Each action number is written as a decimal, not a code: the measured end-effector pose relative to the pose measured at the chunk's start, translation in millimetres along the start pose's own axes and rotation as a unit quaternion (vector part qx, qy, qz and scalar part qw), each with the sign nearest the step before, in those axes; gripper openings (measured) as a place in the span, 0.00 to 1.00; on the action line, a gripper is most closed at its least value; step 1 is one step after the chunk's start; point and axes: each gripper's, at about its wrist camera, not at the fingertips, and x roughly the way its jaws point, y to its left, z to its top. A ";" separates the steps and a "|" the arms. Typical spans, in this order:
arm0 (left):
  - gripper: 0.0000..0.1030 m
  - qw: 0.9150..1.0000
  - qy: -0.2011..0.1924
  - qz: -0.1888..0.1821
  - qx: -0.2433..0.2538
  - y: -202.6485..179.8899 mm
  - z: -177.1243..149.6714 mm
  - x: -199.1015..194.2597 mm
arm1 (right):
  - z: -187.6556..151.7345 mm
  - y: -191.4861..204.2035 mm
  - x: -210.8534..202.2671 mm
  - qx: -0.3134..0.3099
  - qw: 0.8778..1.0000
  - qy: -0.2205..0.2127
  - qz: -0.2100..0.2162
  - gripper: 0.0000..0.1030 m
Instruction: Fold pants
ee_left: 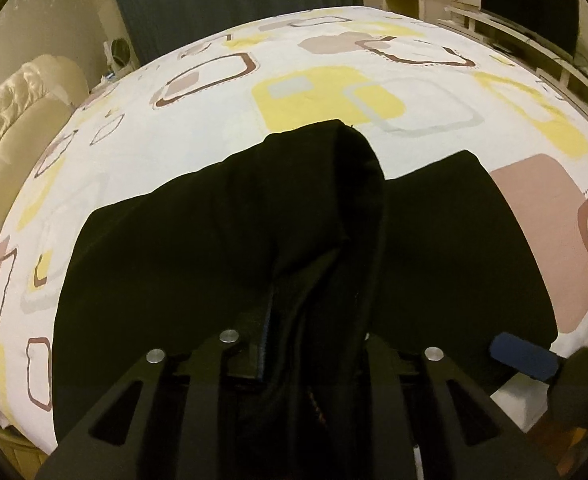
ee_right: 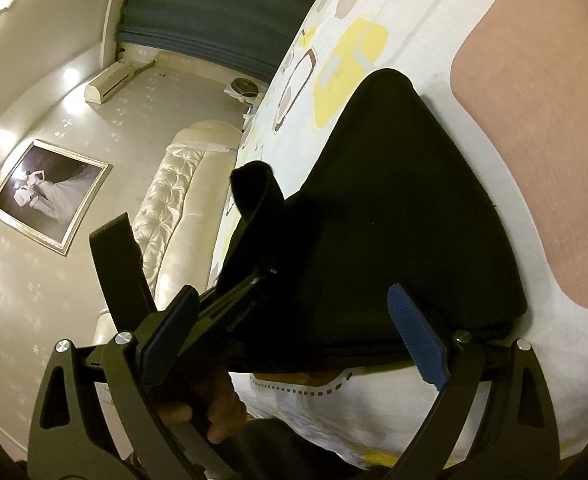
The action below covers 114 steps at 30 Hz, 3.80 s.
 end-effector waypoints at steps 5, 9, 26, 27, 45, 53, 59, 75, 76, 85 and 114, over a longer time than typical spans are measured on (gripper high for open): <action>0.33 1.000 -0.009 -0.007 0.011 -5.1 -1.1 -3.6 | -1.0 -2.5 0.1 0.008 1.000 -0.004 0.006 0.93; 0.54 0.999 -0.015 -0.032 0.002 -5.8 -4.4 -11.6 | -0.2 -2.3 0.3 0.008 1.000 -0.004 0.007 0.93; 0.78 0.988 -0.070 -0.081 -0.112 132.5 -82.6 -77.3 | 1.7 12.6 3.9 -0.018 0.999 0.022 -0.027 0.92; 0.78 0.987 -0.070 -0.074 -0.123 143.7 -87.1 -74.4 | 2.8 19.3 4.6 -0.023 0.999 0.026 -0.040 0.92; 0.80 0.948 -0.050 -0.143 -0.278 239.5 -109.4 -51.8 | 17.4 91.2 29.1 -0.117 0.973 0.019 -0.197 0.79; 0.80 0.954 -0.043 -0.133 -0.264 236.2 -111.9 -48.1 | 26.2 55.5 78.5 -0.079 0.975 0.078 -0.194 0.66; 0.80 0.955 -0.041 -0.127 -0.266 236.6 -112.2 -46.3 | 16.0 55.8 106.7 -0.069 0.978 0.119 -0.156 0.36; 0.80 0.956 -0.041 -0.116 -0.265 239.0 -112.3 -46.4 | 28.4 120.3 60.4 -0.156 0.977 0.070 -0.131 0.11; 0.80 0.956 -0.041 -0.116 -0.265 238.9 -112.3 -46.3 | 31.8 120.5 53.5 -0.160 0.976 0.064 -0.136 0.11; 0.80 0.958 -0.038 -0.123 -0.258 233.6 -111.7 -45.7 | 51.4 73.3 19.8 -0.116 0.978 0.044 -0.168 0.10; 0.80 0.941 0.018 -0.215 -0.259 203.3 -116.3 -15.8 | 48.9 -3.9 -2.3 -0.057 0.986 0.023 -0.156 0.06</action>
